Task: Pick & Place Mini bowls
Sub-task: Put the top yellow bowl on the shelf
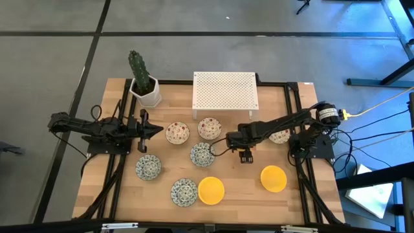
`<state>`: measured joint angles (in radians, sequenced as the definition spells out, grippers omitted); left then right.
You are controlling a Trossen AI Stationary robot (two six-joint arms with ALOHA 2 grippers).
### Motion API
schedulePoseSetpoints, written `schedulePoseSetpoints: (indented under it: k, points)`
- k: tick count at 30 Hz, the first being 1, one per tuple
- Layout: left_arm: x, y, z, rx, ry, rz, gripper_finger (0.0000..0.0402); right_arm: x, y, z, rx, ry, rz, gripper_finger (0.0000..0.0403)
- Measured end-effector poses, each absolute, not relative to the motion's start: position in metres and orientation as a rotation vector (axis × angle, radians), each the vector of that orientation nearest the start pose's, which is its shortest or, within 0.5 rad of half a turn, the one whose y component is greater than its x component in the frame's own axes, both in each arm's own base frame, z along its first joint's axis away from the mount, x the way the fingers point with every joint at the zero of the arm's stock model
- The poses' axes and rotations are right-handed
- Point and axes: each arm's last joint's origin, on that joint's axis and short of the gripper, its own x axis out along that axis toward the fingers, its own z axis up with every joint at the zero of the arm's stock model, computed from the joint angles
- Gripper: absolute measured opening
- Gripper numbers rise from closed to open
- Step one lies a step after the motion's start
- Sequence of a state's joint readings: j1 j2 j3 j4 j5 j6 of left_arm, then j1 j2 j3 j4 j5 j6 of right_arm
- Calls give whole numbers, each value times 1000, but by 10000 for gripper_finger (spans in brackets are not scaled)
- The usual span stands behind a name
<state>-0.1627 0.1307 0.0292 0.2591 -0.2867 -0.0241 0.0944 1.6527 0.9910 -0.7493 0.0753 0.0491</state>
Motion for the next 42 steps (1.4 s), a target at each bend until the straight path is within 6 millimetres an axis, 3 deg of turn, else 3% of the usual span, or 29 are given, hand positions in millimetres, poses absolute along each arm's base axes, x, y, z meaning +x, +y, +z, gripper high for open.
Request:
schedulePoseSetpoints:
  k: [4,7,17,24,35,42]
  points:
    - [102,-9,188,-59,-155,122,6,285,25,165,-81,1408,-18,261]
    - [102,-9,188,-59,-155,122,6,284,25,165,-87,1411,-14,225]
    - [102,-9,188,-59,-155,122,6,280,24,165,-118,1454,-2,21]
    - [102,-9,188,-59,-154,122,7,281,27,173,-121,1483,5,16]
    - [102,-9,188,-59,-154,122,7,311,51,243,-199,1316,98,5]
    - [102,-9,188,-59,-154,122,8,316,73,314,-228,1182,154,5]
